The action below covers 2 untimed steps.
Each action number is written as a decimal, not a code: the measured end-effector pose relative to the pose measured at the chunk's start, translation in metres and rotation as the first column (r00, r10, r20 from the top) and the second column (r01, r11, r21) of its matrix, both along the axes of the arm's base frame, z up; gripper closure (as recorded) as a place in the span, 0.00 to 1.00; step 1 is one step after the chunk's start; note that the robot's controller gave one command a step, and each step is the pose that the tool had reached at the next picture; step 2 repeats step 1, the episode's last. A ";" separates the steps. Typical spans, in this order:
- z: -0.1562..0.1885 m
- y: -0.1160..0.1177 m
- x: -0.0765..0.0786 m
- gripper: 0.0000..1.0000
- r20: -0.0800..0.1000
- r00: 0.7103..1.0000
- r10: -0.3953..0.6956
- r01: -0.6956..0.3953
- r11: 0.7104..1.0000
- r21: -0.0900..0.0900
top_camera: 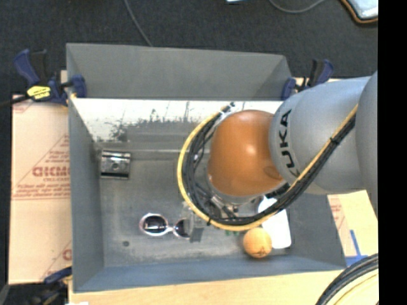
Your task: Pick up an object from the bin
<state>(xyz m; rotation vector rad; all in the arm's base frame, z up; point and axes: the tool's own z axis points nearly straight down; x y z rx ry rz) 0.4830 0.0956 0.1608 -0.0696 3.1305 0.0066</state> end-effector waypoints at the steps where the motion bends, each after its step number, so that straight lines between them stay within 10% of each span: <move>1: 0.005 0.000 0.000 1.00 0.001 1.000 -0.001 0.001 1.000 0.000; 2: 0.005 0.000 0.000 1.00 0.001 1.000 -0.001 0.001 1.000 0.000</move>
Offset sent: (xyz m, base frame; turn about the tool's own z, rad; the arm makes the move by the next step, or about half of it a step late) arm 0.0000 0.0000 0.0320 0.0007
